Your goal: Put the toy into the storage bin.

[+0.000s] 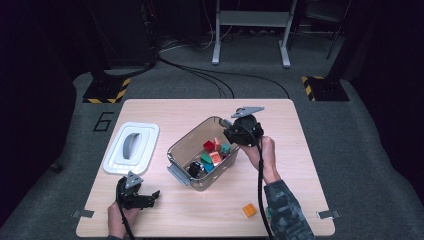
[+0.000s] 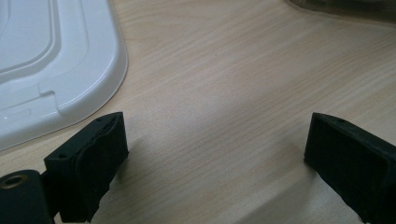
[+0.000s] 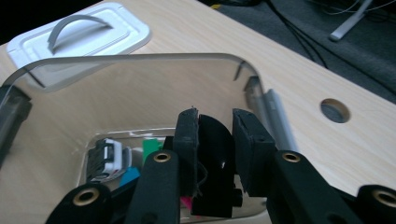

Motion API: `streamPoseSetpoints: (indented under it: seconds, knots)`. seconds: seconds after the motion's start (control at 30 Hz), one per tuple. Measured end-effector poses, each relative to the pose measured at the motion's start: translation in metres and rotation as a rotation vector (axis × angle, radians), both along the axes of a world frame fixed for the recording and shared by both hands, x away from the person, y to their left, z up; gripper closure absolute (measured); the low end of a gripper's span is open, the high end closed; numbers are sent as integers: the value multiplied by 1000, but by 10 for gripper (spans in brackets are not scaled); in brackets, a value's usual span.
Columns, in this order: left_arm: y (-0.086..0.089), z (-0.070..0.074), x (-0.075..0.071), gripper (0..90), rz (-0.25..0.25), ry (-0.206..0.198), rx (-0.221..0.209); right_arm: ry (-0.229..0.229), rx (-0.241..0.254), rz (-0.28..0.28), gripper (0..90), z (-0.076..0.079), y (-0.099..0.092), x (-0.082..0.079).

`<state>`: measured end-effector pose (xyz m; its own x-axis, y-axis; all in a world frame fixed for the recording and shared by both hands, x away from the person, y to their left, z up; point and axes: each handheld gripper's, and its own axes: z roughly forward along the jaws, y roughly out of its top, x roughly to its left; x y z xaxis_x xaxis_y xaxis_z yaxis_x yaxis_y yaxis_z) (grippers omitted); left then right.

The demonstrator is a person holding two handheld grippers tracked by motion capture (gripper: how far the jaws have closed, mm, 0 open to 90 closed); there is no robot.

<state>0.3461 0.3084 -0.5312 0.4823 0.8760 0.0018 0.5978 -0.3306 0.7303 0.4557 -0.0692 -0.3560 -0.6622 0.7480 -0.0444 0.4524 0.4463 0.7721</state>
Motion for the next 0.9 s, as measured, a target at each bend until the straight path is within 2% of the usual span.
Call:
streamPoseSetpoints:
  seconds: [0.17, 0.33, 0.9]
  knots:
    - [0, 0, 0, 58, 0, 0, 0, 27, 3, 25, 718, -7, 10, -2]
    - [0, 0, 0, 58, 0, 0, 0, 52, -22, 59, 718, -19, 22, -6]
    - [0, 0, 0, 58, 0, 0, 0, 110, -41, 100, 713, -40, 31, -13]
